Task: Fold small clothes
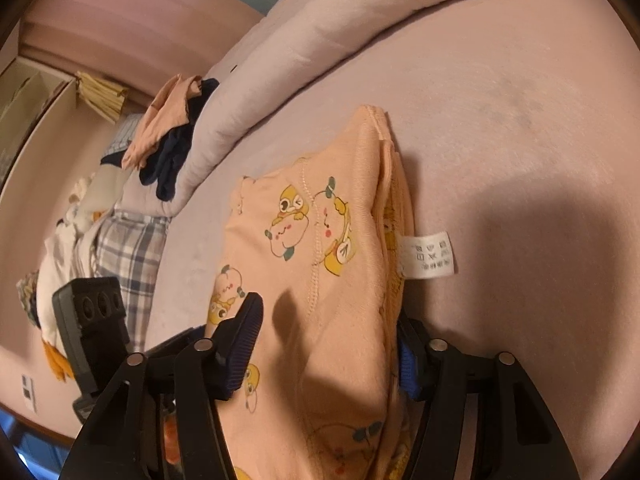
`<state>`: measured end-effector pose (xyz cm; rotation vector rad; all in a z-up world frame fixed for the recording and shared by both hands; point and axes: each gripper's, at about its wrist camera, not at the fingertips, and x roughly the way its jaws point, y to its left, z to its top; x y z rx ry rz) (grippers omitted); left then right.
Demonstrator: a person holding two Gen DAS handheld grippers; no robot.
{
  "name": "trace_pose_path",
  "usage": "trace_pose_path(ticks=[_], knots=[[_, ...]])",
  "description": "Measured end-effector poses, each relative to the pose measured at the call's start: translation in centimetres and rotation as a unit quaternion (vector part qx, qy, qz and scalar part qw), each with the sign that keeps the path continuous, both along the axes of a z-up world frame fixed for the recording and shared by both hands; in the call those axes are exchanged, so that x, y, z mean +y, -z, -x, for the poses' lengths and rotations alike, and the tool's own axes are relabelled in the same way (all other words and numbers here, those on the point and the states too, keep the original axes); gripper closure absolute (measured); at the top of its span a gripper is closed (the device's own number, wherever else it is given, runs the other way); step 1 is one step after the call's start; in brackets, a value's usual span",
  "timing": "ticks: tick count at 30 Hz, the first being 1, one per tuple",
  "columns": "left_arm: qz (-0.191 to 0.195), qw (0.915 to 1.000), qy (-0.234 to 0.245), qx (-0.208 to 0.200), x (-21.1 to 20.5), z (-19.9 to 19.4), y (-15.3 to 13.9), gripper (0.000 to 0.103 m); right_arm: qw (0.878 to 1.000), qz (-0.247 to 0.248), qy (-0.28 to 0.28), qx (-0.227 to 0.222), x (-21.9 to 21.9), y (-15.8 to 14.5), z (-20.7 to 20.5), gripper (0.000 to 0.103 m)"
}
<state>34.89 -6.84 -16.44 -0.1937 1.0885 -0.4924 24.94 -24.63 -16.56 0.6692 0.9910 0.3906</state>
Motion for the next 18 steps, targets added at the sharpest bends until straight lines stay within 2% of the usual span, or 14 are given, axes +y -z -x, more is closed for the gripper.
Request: trace_pose_path(ticks=[7, 9, 11, 14, 18], knots=[[-0.006, 1.0000, 0.004, -0.006, -1.1, -0.6, 0.1, 0.035, 1.000, 0.013, -0.001, -0.010, 0.3, 0.0, -0.1, 0.047], [-0.008, 0.9999, 0.006, -0.006, -1.3, -0.7, 0.1, 0.035, 1.000, 0.024, -0.001, -0.013, 0.7, -0.1, -0.1, 0.050], [-0.007, 0.9999, 0.004, -0.006, -1.3, -0.7, 0.0, 0.036, 0.999, 0.036, -0.002, -0.014, 1.0, -0.1, -0.2, 0.061], [-0.016, 0.9998, 0.004, -0.012, -1.4, -0.5, 0.0, 0.041, 0.999, 0.038, -0.001, -0.012, 1.0, -0.1, 0.0, 0.069], [-0.033, 0.9993, 0.001, -0.019, -1.8, -0.4, -0.4, 0.059, 0.998, 0.062, -0.001, -0.018, 1.5, -0.7, 0.3, 0.076]])
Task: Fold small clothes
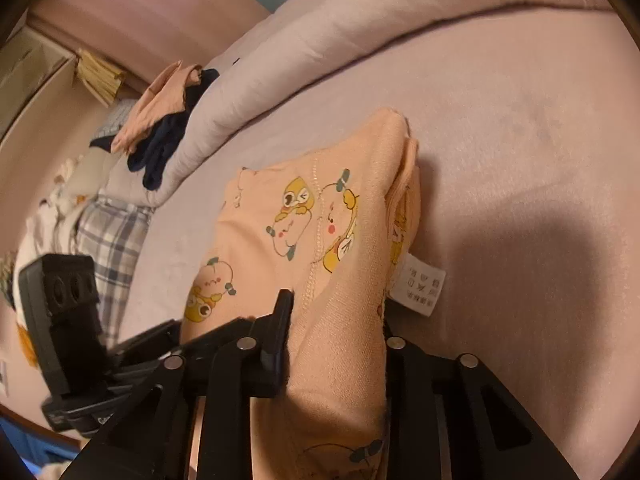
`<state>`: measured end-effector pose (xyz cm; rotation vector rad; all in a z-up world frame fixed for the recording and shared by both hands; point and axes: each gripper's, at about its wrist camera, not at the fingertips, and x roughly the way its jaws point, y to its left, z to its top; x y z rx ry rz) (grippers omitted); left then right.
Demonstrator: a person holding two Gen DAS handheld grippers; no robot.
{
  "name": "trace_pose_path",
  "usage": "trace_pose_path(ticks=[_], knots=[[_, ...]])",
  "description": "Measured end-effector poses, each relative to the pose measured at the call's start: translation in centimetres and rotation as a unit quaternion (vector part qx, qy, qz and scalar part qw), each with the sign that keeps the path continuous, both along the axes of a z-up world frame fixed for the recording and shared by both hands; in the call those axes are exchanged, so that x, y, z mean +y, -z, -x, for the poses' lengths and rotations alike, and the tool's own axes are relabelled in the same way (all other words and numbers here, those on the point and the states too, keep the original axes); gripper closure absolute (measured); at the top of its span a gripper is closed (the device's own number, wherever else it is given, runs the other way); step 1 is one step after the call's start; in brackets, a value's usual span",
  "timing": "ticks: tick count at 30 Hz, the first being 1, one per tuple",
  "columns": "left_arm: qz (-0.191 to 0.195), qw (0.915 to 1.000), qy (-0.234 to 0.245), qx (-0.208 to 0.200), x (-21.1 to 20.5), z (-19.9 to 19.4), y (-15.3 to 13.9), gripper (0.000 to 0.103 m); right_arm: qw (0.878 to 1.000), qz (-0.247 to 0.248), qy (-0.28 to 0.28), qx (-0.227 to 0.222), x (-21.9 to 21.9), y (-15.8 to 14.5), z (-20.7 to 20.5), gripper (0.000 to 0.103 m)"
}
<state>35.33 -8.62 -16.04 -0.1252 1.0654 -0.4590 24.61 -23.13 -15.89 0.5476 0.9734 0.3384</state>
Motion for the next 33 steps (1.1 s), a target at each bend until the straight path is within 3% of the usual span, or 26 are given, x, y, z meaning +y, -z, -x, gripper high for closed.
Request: trace_pose_path(ticks=[4, 11, 33], knots=[[-0.011, 0.9999, 0.000, -0.008, -0.3, 0.2, -0.3, 0.069, 0.999, 0.038, -0.001, -0.014, 0.9, -0.9, 0.4, 0.079], [-0.015, 0.9998, -0.005, -0.011, -0.5, 0.5, -0.5, 0.074, 0.996, 0.087, 0.001, -0.038, 2.0, -2.0, 1.1, 0.081], [-0.012, 0.9991, 0.011, -0.040, -0.6, 5.0, -3.9, 0.075, 0.992, 0.096, -0.002, -0.082, 2.9, -5.8, 5.0, 0.081]])
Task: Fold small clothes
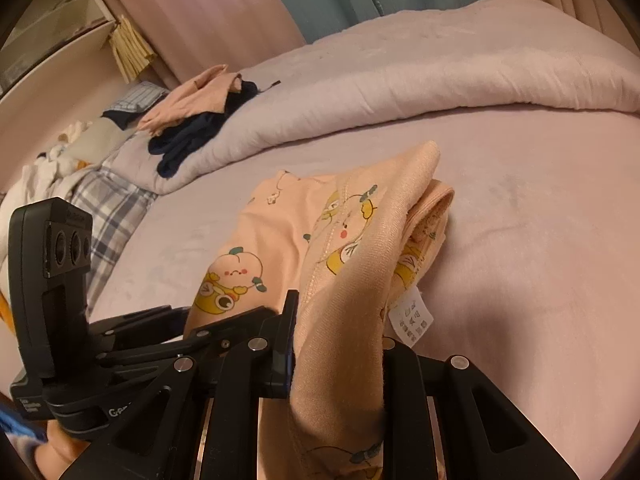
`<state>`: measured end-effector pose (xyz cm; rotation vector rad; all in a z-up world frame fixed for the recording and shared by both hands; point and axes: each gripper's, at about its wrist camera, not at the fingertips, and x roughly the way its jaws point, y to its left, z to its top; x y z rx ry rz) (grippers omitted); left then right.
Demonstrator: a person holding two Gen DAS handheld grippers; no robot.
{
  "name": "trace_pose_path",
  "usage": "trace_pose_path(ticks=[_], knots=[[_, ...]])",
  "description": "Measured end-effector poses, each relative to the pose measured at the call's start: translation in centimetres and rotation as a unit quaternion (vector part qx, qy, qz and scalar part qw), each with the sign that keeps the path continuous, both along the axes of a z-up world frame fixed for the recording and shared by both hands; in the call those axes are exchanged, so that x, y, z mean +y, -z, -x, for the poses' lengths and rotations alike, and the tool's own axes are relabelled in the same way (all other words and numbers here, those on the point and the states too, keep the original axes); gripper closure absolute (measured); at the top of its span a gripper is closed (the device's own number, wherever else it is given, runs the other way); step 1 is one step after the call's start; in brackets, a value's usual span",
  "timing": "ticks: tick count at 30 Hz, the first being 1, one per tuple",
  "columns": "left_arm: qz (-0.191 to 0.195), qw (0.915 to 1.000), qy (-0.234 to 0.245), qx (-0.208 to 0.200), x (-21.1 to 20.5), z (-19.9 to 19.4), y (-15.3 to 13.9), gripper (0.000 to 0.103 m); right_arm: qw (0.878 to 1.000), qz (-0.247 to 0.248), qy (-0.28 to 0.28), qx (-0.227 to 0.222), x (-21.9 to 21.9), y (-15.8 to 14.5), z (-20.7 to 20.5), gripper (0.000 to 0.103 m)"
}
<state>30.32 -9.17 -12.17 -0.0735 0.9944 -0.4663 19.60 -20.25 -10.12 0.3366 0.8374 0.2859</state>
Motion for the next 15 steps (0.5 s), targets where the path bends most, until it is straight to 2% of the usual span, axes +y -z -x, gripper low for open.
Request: trace_pose_path(ticks=[15], knots=[[-0.014, 0.9994, 0.014, -0.027, -0.4, 6.6, -2.6, 0.075, 1.000, -0.001, -0.003, -0.025, 1.1, -2.3, 5.0, 0.081]])
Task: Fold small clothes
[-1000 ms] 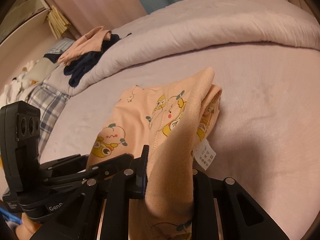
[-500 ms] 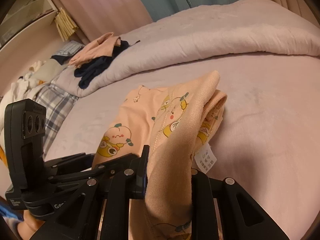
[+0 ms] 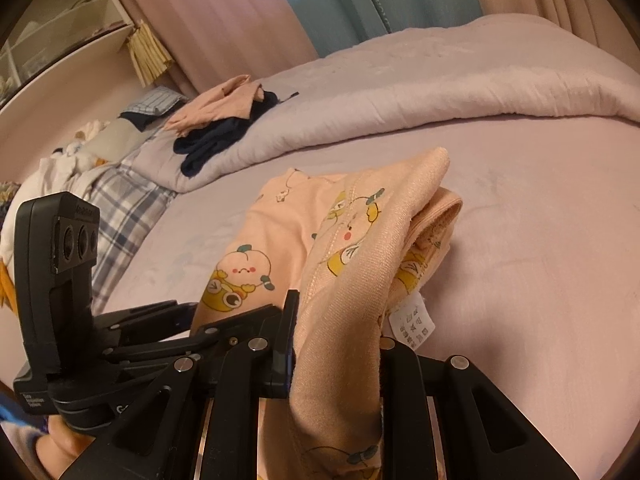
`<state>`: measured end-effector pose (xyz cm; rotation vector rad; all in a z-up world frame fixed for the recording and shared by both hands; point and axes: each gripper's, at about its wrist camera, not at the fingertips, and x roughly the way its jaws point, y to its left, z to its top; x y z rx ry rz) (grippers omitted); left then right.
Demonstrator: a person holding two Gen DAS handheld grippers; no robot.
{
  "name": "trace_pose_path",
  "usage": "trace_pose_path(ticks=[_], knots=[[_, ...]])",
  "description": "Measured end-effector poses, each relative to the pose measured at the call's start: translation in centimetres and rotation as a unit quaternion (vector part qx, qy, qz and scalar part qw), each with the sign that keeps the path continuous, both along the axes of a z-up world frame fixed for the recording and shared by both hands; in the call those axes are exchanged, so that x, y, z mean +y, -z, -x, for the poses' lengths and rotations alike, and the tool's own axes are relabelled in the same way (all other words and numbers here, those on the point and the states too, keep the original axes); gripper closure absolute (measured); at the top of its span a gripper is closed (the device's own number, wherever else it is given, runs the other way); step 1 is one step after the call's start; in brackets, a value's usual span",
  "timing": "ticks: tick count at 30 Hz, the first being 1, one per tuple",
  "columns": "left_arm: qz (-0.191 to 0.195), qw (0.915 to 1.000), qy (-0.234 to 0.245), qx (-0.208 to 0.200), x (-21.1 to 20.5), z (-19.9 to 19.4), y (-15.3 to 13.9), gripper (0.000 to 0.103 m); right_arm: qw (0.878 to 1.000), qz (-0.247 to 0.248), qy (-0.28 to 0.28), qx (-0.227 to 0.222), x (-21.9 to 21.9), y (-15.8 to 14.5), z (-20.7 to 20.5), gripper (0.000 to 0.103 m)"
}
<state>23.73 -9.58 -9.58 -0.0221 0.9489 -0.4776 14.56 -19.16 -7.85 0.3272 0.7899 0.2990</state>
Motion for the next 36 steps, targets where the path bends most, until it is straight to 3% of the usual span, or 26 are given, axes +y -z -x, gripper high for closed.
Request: trace_pose_path(ticks=[15, 36], knots=[[-0.011, 0.9999, 0.000, -0.012, 1.3, 6.8, -1.3, 0.074, 1.000, -0.003, -0.011, -0.013, 1.1, -1.2, 5.5, 0.082], [-0.025, 0.9975, -0.036, -0.054, 5.7, 13.1, -4.3, 0.074, 0.997, 0.008, -0.055, -0.049, 5.0, -3.4, 9.7, 0.082]])
